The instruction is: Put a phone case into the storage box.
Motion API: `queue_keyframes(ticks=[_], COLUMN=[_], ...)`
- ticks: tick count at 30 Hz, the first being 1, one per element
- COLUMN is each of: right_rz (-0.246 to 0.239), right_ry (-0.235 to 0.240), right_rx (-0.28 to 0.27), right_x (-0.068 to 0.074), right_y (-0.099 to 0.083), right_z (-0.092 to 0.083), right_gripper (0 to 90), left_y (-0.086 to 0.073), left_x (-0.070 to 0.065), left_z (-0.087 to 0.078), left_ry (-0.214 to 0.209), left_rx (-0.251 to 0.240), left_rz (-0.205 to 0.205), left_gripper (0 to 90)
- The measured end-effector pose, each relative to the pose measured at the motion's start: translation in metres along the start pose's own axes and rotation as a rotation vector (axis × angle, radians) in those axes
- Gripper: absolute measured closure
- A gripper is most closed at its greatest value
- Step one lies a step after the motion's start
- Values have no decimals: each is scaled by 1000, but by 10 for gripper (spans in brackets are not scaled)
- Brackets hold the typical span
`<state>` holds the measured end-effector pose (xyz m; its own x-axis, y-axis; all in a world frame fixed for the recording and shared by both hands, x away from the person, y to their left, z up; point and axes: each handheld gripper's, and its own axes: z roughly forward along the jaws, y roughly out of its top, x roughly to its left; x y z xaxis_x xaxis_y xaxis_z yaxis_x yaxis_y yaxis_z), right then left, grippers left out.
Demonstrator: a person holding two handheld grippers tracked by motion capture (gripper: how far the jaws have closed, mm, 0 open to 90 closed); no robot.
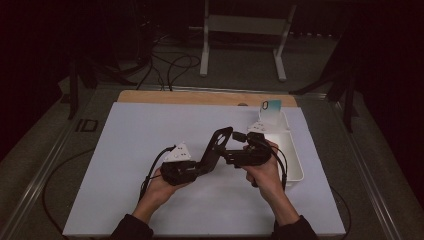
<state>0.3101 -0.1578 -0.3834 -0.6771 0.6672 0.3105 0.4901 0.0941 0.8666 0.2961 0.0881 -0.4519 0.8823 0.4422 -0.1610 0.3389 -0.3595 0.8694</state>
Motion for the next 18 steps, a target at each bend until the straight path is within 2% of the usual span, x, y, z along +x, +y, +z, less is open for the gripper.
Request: queue_keyframes(ticks=[4, 13, 18], right_rz=[54, 112, 109], right_ry=[19, 25, 19], right_rx=[-11, -43, -55], right_x=[-4, -3, -2], right_y=[0, 1, -1], right_z=[3, 9, 12], right_gripper=[106, 108, 111], left_y=[0, -1, -2], left_x=[-1, -4, -5], left_z=[1, 6, 9], left_ry=[-11, -32, -38], left_rx=[7, 6, 12], left_rz=[7, -1, -3], left_gripper=[807, 805, 805])
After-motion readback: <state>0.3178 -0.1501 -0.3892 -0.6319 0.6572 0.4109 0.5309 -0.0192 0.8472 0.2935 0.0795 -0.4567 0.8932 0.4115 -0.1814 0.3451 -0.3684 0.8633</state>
